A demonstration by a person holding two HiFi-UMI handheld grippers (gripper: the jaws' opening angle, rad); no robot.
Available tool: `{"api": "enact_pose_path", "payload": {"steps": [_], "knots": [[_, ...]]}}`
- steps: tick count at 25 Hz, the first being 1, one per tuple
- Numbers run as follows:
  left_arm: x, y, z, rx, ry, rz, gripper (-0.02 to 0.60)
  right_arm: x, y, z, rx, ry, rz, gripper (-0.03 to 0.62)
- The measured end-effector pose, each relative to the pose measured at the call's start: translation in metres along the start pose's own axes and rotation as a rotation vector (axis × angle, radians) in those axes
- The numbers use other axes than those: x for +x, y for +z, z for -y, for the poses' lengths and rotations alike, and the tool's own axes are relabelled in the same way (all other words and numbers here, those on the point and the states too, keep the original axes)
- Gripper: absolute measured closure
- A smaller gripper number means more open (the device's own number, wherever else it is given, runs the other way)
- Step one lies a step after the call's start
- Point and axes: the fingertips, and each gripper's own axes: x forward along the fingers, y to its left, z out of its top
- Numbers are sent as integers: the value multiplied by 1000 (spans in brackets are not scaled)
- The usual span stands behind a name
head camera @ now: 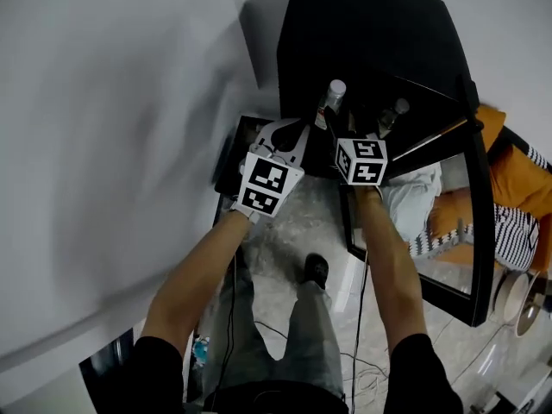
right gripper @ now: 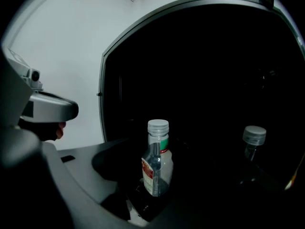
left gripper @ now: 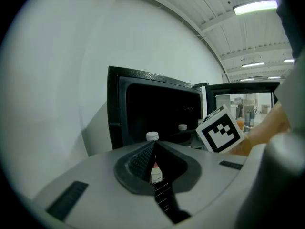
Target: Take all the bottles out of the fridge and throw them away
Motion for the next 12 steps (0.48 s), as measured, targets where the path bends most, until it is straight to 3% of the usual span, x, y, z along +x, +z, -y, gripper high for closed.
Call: {"api": "enact_pose_path", "payload": {"steps": [12], "knots": [[8, -14, -18, -42, 134, 6, 580, 42, -2, 9, -52, 48, -2, 342]]}}
